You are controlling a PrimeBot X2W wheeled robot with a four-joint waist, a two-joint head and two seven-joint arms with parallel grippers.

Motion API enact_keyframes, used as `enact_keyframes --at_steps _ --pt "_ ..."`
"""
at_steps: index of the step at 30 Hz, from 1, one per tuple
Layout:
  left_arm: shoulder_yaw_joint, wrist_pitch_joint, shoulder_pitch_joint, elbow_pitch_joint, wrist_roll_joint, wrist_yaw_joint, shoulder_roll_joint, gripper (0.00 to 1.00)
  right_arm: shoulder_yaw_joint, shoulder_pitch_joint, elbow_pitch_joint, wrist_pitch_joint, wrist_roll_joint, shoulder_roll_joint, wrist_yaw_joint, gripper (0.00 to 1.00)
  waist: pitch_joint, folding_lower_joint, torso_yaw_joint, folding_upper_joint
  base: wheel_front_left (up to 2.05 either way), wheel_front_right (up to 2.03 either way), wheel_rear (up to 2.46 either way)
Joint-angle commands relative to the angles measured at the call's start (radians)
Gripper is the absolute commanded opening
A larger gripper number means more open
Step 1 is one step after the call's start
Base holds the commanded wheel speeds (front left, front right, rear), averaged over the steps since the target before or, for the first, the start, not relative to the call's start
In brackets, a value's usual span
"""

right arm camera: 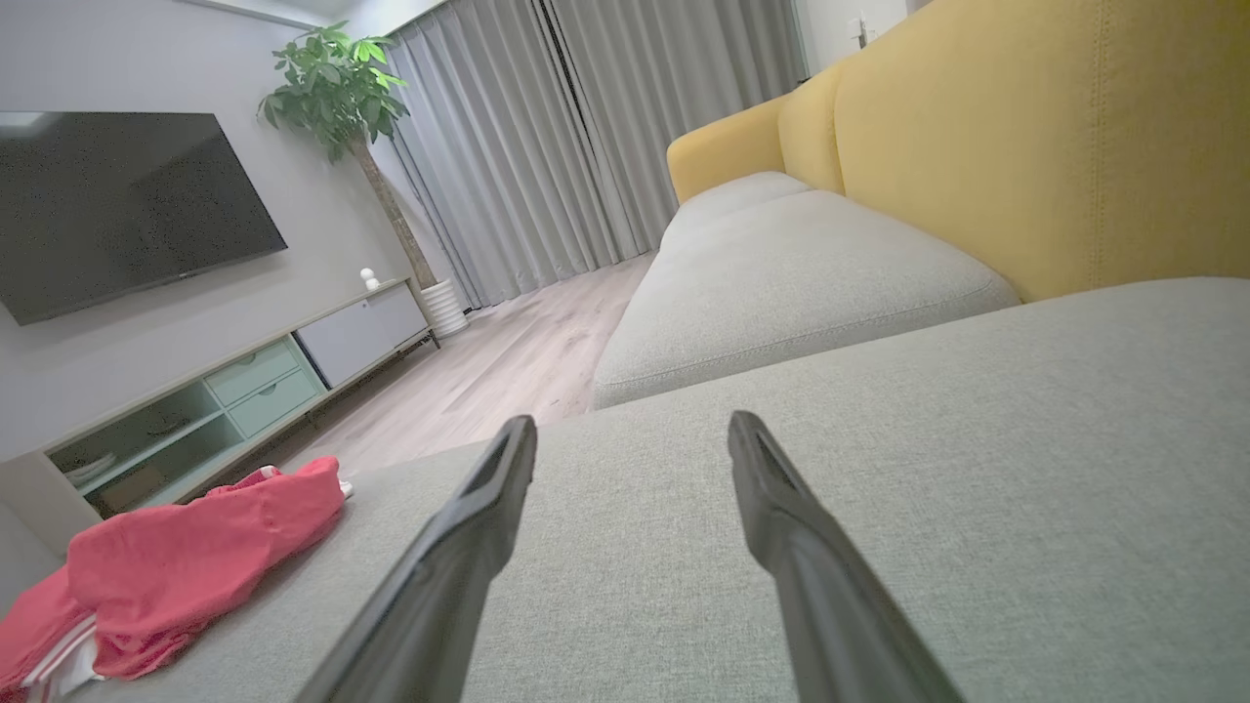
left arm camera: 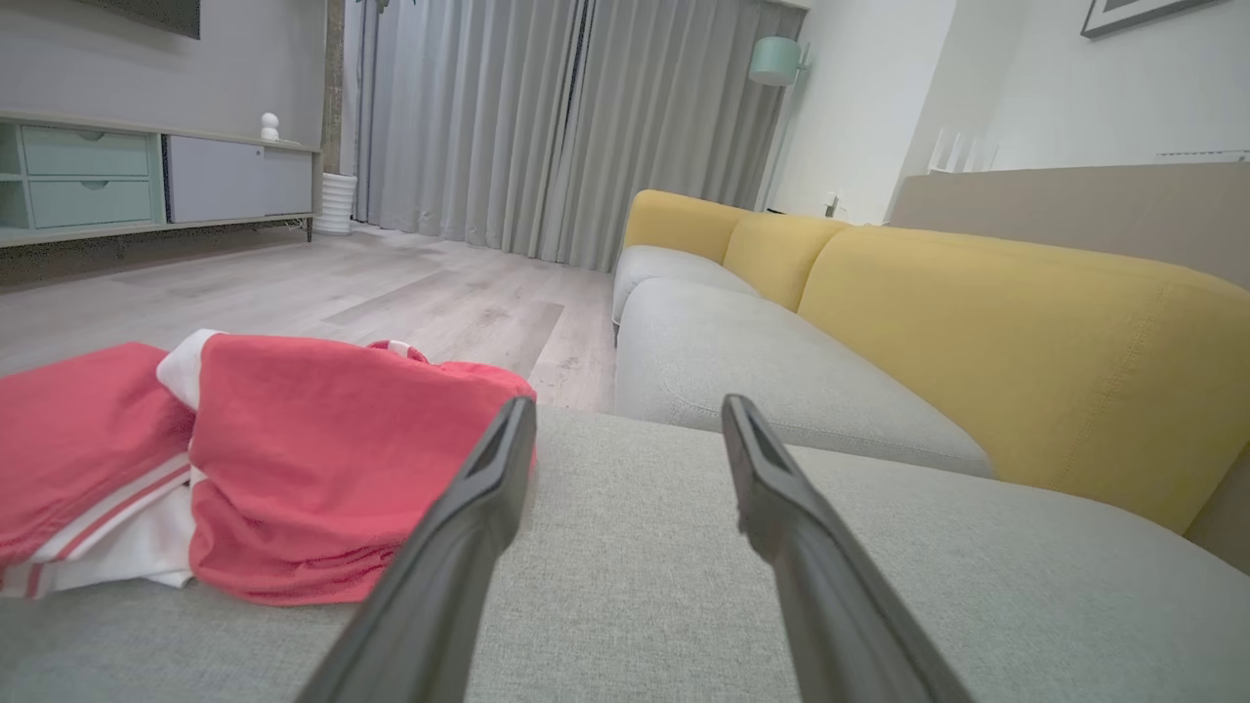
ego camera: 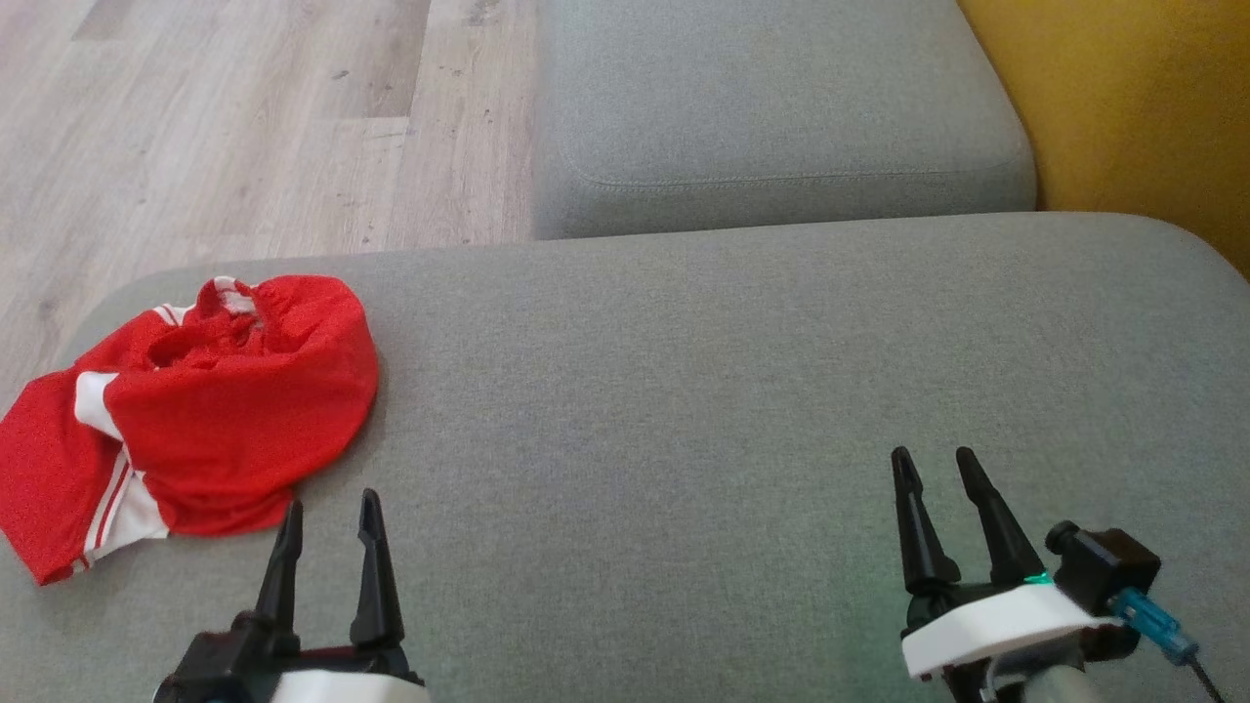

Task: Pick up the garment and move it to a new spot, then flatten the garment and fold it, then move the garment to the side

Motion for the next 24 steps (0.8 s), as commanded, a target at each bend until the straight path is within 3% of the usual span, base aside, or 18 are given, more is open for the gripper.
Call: enact_keyframes --at_steps 1,17,24 --pt "0.017 -0.018 -0.035 -0.044 0.041 0.008 0.009 1.0 0.024 -0.031 -0.03 -0.018 -0.038 -0.009 -0.001 1.0 -0.001 0.0 0.001 0.0 0.0 0.0 0.0" --pt "-0.003 -0.065 -0.017 -0.016 0.25 0.027 0.01 1.0 0.022 -0.031 0.003 -0.065 -0.214 -0.01 -0.001 1.0 -0.013 0.0 0.003 0.0 0.0 0.0 0.0" --pt "-0.006 -0.065 -0.022 0.016 0.247 0.03 0.01 1.0 0.015 -0.03 0.007 -0.065 -0.213 -0.01 -0.001 1.0 -0.015 0.0 0.007 0.0 0.0 0.0 0.0"
